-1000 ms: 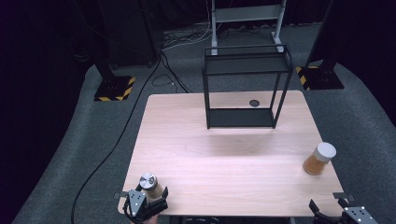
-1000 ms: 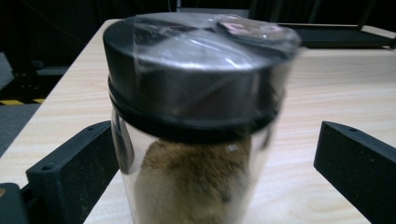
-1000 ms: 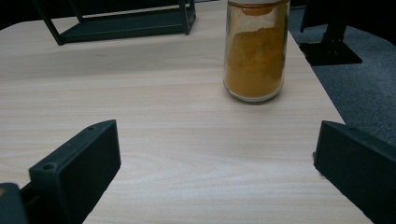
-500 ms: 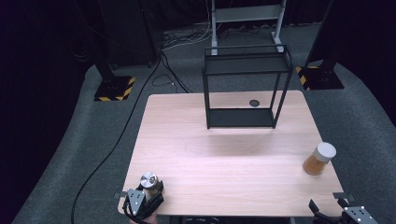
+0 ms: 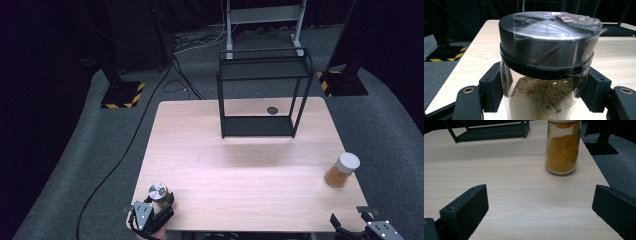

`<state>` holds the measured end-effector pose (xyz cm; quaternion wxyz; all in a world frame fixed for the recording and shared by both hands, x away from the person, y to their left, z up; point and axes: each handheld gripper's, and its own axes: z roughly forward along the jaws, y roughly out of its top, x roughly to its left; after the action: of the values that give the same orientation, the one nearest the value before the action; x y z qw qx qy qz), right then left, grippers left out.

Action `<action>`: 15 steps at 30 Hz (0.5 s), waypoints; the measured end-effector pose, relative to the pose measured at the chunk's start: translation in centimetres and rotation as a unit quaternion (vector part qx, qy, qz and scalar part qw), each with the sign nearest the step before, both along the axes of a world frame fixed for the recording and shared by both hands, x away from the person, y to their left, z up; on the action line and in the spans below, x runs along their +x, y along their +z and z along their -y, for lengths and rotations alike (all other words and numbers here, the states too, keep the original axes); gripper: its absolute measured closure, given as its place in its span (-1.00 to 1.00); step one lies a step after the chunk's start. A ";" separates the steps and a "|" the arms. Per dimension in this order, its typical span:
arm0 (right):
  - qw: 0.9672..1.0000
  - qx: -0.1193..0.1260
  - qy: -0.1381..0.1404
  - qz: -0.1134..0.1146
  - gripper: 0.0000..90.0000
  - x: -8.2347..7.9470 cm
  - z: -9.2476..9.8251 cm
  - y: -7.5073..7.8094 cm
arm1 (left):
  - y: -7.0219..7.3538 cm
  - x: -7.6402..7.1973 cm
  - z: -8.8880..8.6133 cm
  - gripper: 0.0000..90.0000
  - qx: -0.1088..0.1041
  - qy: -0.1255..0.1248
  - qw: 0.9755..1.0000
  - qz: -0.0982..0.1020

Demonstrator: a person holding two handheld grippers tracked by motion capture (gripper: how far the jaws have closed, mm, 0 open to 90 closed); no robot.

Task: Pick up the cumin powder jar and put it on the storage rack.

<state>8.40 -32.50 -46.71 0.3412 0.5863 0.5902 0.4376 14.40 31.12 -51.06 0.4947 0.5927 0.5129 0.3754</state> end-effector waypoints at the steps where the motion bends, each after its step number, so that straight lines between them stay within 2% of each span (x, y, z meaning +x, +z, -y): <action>1: 1.000 0.000 0.000 -0.001 -1.00 0.0 0.0 0.0 | 0.1 0.0 0.0 -0.34 0.001 -0.002 1.000 0.001; 15: 1.000 0.000 0.001 -0.002 -1.00 0.1 -0.1 0.1 | 1.9 1.4 0.5 -0.34 0.004 -0.016 1.000 0.015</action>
<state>8.46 -32.40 -46.61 0.3399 0.5860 0.5917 0.4369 15.81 30.64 -49.12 0.5059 0.5971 0.4943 0.3784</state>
